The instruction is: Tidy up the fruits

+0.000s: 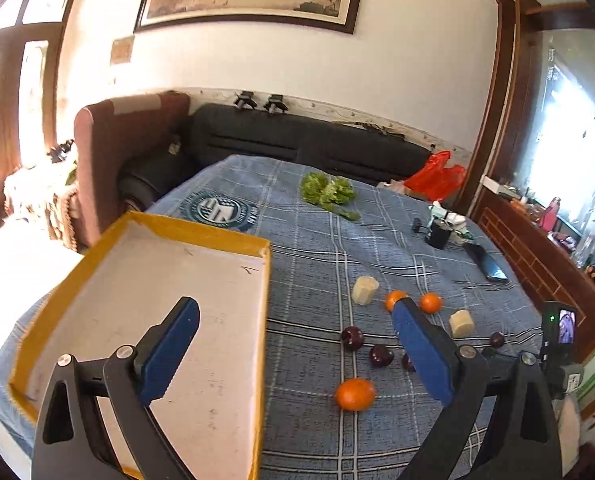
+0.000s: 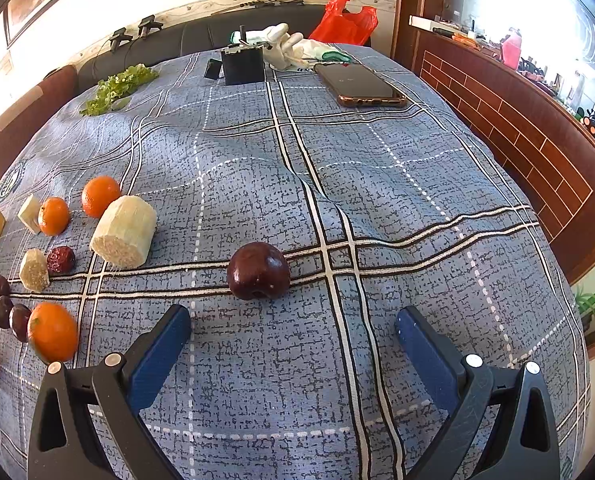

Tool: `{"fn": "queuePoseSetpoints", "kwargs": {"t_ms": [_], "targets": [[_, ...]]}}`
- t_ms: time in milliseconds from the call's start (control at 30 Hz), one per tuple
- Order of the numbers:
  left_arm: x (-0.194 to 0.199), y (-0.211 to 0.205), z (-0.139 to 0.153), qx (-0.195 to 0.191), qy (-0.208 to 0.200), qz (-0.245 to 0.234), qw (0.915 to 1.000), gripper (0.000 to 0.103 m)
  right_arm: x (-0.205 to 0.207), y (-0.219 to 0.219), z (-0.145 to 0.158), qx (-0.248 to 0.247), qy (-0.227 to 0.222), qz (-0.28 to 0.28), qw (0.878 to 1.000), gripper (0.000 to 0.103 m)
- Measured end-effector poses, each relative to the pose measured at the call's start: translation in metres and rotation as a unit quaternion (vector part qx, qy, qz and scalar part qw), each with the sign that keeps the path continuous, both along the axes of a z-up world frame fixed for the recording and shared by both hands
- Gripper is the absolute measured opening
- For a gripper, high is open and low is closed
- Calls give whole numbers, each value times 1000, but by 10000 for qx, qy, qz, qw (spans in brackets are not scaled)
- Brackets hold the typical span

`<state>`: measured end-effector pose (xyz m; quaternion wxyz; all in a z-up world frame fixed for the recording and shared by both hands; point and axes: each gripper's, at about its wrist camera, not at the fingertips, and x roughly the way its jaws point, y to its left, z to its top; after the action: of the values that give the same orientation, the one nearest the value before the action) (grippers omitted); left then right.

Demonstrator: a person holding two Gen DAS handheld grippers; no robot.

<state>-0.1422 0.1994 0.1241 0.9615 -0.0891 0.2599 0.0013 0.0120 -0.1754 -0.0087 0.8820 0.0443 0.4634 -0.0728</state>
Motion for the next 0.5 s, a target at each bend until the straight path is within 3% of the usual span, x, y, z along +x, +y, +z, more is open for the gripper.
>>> {"fn": "queuePoseSetpoints", "kwargs": {"t_ms": [133, 300, 500], "targets": [[-4, -10, 7, 229, 148, 11, 9996, 97, 0, 0, 0, 3, -1, -3, 10000, 103], [-12, -21, 11, 30, 286, 58, 9996, 97, -3, -1, 0, 42, 31, 147, 9999, 103], [-22, -44, -7, -230, 563, -87, 9981, 97, -4, -1, 2, 83, 248, 401, 9989, 103]]}}
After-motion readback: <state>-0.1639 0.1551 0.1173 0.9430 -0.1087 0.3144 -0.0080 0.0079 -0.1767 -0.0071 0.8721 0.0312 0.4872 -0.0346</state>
